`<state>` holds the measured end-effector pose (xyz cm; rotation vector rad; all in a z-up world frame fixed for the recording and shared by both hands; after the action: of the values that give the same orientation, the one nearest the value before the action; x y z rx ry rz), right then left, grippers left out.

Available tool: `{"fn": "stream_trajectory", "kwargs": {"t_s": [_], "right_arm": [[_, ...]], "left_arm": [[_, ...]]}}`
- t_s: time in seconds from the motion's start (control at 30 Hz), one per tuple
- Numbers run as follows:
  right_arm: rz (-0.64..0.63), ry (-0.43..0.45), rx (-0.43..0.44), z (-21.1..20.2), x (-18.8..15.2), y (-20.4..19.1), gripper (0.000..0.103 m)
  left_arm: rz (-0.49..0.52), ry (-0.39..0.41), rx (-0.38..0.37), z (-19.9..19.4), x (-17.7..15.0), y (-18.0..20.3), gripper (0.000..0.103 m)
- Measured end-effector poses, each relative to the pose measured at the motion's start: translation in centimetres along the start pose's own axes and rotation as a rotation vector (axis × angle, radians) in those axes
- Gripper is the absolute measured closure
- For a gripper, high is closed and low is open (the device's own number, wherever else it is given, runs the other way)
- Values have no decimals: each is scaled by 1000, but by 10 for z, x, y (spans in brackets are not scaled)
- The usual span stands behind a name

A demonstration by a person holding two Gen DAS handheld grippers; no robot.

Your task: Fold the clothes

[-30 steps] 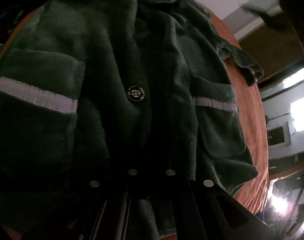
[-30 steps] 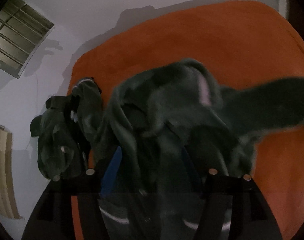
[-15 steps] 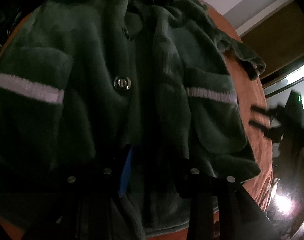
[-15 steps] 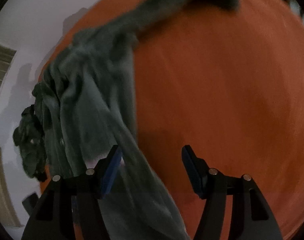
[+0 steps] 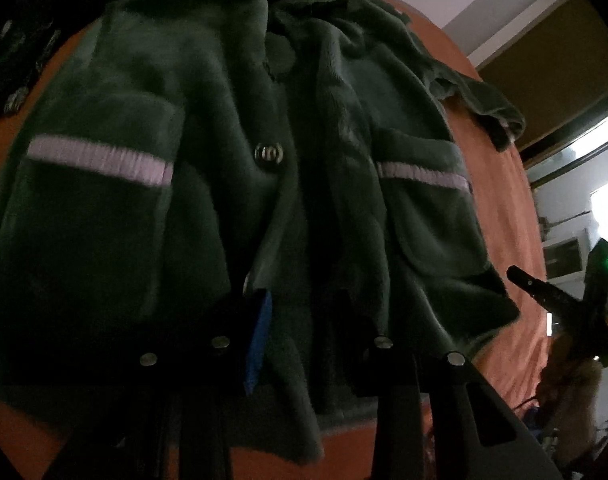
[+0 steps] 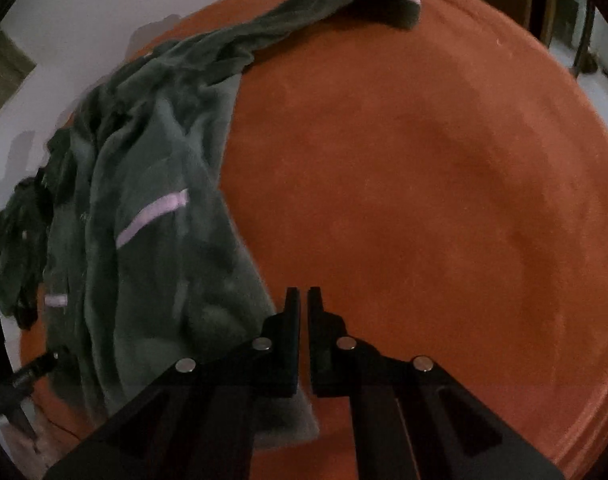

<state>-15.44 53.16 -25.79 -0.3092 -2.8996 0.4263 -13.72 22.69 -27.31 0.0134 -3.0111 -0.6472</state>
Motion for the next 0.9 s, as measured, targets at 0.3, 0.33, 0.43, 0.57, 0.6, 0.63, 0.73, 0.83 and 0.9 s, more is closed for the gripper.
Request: {"fn": "stream_trajectory", "kwargs": {"t_s": [0.3,0.33,0.43,0.57,0.6,0.63,0.73,0.83,0.9], "right_arm": [[-716,24,5,7,-91,-163,60],[-801,13,-45,16,-99,-178,60],[-1047,-4,-176,47,-121,-215,60],[-1153,-33,-271,70,-132,-224,60],[-1167,-48,-287,75,-132,-224,60],[-1175,-74,-291,80,-133,-223,60],[-1197,-131,-298,89,-134,-221,73],[-1185,-150,-272,88,-132,-225,89],[-1133,-141,-195,73,-128,-230,91]], "left_arm": [[-12,18,18,-27,-27,-30,63],[-21,20,36,-28,-29,-35,61],[-32,4,100,-17,-37,-48,60],[-30,-1,120,-7,-43,-50,60],[-31,1,113,-6,-43,-49,60],[-30,3,109,-6,-42,-48,60],[-33,17,94,-8,-39,-46,59],[-29,12,97,-5,-39,-47,59],[-18,7,107,-5,-40,-47,59]]}}
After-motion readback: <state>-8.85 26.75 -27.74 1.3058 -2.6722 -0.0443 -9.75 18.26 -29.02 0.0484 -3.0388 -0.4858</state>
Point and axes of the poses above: each gripper's, at about its wrist camera, not at the fingertips, and z roughly the way its jaws point, y to its right, x to its top, the point moved 6 cm from there along z, roughly the way its jaws point, and after that the axes turned 13 degrees about -y, right-handed, at the moved point
